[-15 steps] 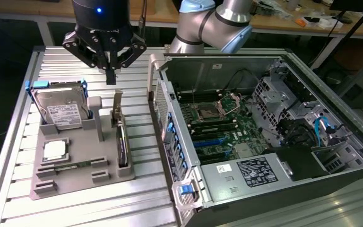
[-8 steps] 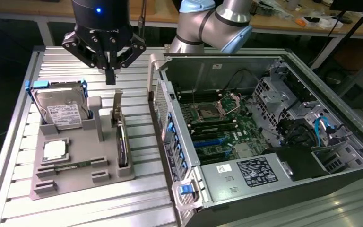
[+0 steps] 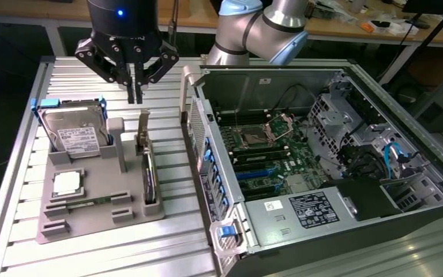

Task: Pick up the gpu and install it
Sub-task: 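Pick up the gpu and move the gpu toward the slot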

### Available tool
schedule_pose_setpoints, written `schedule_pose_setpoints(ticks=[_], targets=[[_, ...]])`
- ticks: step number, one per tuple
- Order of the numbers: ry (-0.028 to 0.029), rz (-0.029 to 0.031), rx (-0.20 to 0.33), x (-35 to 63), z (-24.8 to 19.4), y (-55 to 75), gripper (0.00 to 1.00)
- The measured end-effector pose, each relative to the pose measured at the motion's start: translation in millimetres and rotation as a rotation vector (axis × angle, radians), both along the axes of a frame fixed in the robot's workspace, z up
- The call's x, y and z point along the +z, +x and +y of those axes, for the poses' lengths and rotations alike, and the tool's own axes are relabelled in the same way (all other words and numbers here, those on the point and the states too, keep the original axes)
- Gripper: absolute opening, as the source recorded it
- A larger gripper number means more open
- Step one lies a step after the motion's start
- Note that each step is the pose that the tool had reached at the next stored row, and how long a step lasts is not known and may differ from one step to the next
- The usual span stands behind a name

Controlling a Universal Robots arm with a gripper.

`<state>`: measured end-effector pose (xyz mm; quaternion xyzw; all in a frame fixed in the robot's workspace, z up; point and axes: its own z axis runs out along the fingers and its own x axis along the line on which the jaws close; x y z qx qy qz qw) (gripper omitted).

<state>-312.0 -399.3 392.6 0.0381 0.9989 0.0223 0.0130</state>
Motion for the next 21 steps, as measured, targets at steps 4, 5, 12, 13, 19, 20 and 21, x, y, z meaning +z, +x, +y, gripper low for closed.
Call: schedule_pose_setpoints(ticks=[4,5,12,13,19,20,21], targets=[[-0.0004,-0.0001,0.001,-0.5,-1.3,-0.1,0.42],[-0.0014,0.0006,0.010,-0.9,-1.3,-0.2,0.42],[-0.0029,0.0101,0.106,-10.8,-2.3,0.0,0.54],[-0.0029,0.0103,0.107,-12.6,-2.7,0.0,0.54],[-0.0029,0.0104,0.113,-23.6,-7.7,0.0,0.54],[-0.0030,0.0105,0.114,-25.4,-8.6,0.0,0.54],[-0.0030,0.0105,0.116,-27.3,-9.7,0.0,0.54]])
